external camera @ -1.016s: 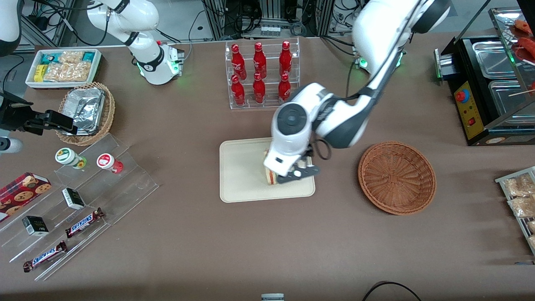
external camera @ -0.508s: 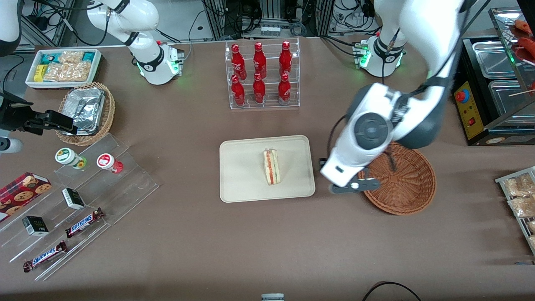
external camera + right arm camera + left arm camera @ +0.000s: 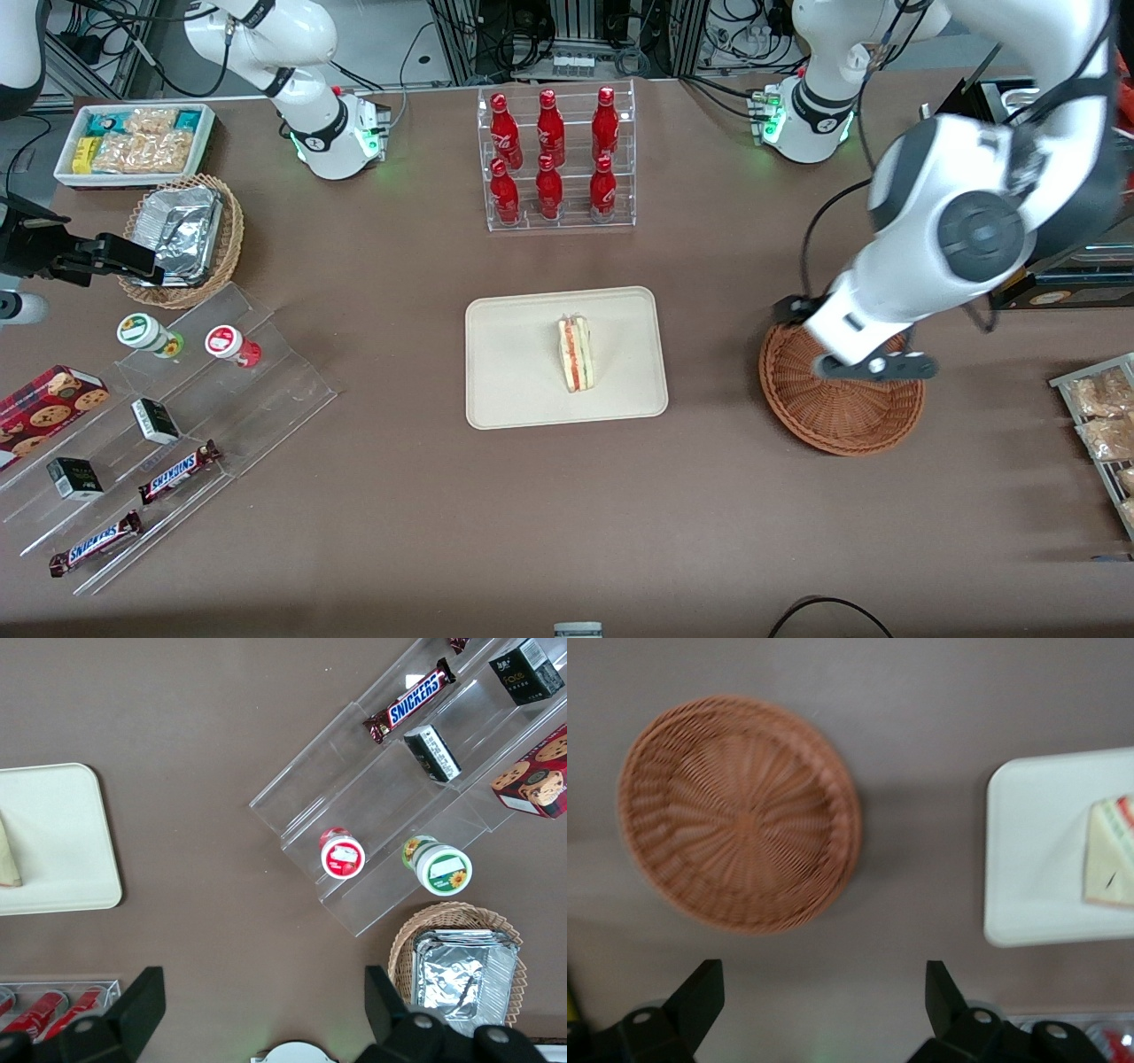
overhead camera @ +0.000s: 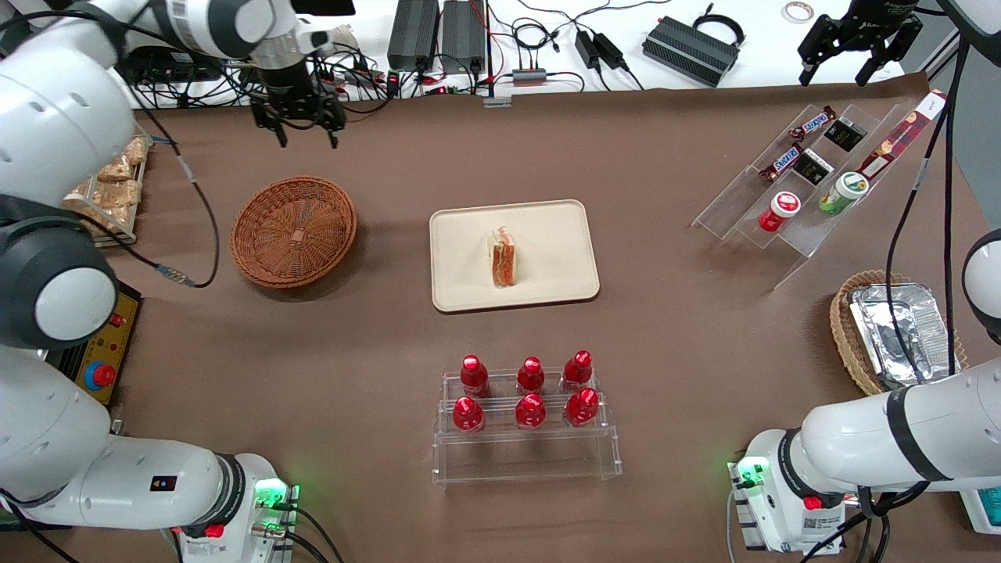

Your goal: Place sandwich from basket to tray

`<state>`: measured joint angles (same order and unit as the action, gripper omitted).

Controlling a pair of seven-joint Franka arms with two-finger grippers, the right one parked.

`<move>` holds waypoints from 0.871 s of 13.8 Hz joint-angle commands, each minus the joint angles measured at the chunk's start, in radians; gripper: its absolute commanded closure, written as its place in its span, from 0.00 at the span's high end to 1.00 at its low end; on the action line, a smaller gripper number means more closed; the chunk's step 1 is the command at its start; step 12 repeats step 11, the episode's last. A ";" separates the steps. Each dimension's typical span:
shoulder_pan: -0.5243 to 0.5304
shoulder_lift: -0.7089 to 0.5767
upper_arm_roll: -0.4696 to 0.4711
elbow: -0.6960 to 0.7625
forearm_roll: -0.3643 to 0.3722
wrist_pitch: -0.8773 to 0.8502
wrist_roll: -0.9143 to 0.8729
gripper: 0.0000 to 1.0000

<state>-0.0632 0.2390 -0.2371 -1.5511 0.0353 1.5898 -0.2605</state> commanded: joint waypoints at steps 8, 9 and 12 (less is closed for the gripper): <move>0.092 -0.236 0.060 -0.058 -0.051 -0.223 0.164 1.00; 0.089 -0.250 0.083 -0.057 -0.051 -0.237 0.164 1.00; 0.089 -0.270 0.102 -0.058 -0.052 -0.252 0.164 1.00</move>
